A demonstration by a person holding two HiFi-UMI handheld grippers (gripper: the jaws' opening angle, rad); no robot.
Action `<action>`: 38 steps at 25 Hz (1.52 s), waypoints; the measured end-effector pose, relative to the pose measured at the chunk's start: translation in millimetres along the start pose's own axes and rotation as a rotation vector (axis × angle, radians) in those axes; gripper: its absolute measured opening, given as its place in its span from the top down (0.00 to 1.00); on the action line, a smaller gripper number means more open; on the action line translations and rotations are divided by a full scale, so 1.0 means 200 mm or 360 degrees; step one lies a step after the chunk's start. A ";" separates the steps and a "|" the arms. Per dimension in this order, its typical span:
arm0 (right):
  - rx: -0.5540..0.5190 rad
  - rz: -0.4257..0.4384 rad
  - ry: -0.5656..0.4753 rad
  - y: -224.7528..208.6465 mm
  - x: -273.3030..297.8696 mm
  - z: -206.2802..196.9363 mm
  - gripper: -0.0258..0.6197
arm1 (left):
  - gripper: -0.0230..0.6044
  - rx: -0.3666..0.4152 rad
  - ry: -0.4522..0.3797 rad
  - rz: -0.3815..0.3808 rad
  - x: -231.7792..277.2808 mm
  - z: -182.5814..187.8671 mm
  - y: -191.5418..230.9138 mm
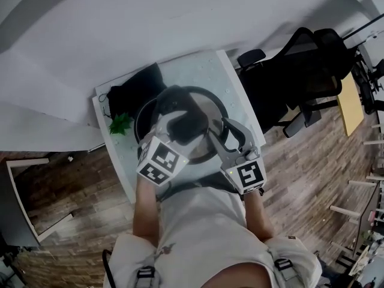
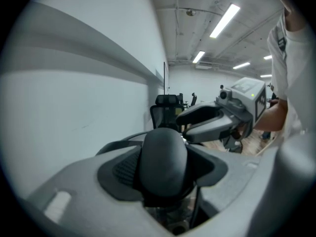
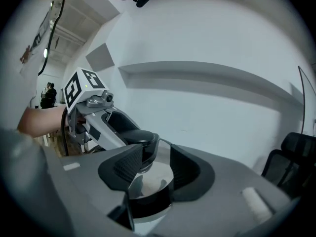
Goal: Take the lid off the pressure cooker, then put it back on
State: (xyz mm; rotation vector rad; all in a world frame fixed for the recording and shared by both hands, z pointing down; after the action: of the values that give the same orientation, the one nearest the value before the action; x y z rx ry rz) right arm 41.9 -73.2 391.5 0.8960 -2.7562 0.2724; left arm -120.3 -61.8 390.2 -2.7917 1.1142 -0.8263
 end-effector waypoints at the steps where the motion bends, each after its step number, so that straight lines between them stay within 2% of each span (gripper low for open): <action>1: 0.0004 -0.0003 -0.0003 -0.02 -0.03 -0.01 0.68 | 0.52 0.0009 -0.0001 -0.0004 0.02 0.02 -0.02; 11: 0.0030 -0.0023 -0.0006 -0.25 -0.27 -0.07 0.68 | 0.52 0.0013 0.0004 -0.0019 0.31 0.20 -0.21; 20: 0.0073 -0.0136 0.0021 -0.46 -0.49 -0.19 0.68 | 0.52 0.0025 0.0008 -0.0086 0.59 0.29 -0.40; 30: 0.0118 -0.0226 0.0134 -0.60 -0.65 -0.43 0.68 | 0.52 0.0033 0.0074 -0.0220 0.84 0.22 -0.60; 38: 0.0166 -0.0245 0.0239 -0.64 -0.65 -0.60 0.68 | 0.52 0.0012 0.0172 -0.0235 0.99 0.08 -0.67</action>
State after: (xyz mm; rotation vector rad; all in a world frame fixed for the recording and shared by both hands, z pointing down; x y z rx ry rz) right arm 238.3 -73.6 483.7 1.0615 -2.5404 0.4400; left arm 91.2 -91.6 497.6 -2.8820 0.9237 -1.0025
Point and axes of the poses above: the fingertips, and each gripper's own axes: x forward along the fingers, y to its left, z out of its top, the point moved 9 cm from there along -x, backward along the fingers, and after that the axes turned 12 degrees about x, right-handed, at the moved point
